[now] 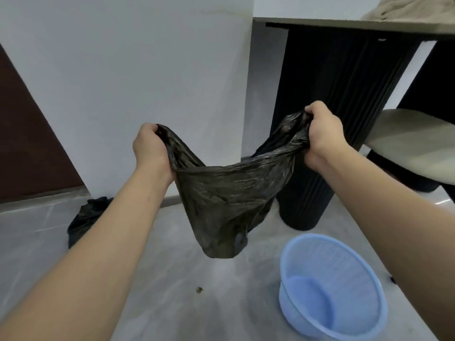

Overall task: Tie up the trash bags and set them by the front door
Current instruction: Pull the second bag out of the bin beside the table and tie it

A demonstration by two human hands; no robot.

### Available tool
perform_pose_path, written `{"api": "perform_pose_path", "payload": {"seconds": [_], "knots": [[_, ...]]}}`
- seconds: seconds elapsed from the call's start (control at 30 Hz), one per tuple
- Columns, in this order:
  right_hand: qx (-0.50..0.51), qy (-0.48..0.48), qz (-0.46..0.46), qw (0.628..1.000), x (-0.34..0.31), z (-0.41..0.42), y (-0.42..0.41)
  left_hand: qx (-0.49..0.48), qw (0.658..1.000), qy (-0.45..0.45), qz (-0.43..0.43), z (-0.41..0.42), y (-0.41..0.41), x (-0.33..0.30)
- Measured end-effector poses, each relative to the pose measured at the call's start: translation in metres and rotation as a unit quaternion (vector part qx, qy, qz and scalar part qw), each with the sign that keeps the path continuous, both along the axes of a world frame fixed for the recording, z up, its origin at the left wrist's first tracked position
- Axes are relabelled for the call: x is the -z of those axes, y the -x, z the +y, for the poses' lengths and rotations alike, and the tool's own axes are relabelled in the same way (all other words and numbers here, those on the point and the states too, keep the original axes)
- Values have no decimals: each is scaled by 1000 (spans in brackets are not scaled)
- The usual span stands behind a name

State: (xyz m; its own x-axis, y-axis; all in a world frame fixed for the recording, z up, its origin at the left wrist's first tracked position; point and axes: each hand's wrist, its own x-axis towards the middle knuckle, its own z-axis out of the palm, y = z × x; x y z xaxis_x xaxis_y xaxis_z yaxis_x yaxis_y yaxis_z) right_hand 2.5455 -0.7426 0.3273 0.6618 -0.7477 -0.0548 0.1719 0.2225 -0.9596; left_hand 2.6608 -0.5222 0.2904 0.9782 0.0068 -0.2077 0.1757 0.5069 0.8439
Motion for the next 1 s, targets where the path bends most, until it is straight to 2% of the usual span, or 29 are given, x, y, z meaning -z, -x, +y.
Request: {"api": "perform_pose_path", "payload": {"seconds": [0.1,0.2,0.3,0.4,0.47,0.53,0.57,0.63,0.7,0.73,0.77,0.8,0.83,0.9,0.93,0.97,1.0], "knots": [[-6,83,113,990,25,12,-20,24,996,-87,-19,20,-8,23],[27,181,192,964,74,18,-32,59,984,-170,-6,43,-11,73],[66,251,269,928,129,17,-29,9,978,-210,11,74,-10,141],[65,329,383,861,168,2,-12,-82,956,-276,56,110,-3,203],[61,349,448,821,183,-11,0,-106,941,-314,73,126,3,223],[52,343,484,804,193,-19,7,-105,929,-351,50,128,5,226],[50,343,492,798,195,-21,8,-105,913,-392,35,126,5,224],[41,345,487,802,198,-23,8,-137,853,-503,-14,122,4,217],[27,342,441,830,197,-19,7,-144,814,-544,-143,111,11,210],[18,329,412,850,195,-15,6,-91,802,-545,-227,98,17,206],[7,303,380,874,194,-11,3,0,774,-560,-294,81,26,203],[-4,262,350,899,195,-6,1,106,717,-602,-336,61,36,202],[-12,211,319,924,194,0,-2,190,631,-658,-364,41,43,206],[-16,119,273,954,192,11,-9,267,468,-754,-377,9,45,221],[-15,85,258,962,189,16,-12,281,424,-784,-355,-1,41,227],[-10,63,248,967,187,19,-14,297,410,-802,-318,-7,34,231],[-5,54,242,969,184,20,-15,319,421,-804,-273,-8,27,232]]}}
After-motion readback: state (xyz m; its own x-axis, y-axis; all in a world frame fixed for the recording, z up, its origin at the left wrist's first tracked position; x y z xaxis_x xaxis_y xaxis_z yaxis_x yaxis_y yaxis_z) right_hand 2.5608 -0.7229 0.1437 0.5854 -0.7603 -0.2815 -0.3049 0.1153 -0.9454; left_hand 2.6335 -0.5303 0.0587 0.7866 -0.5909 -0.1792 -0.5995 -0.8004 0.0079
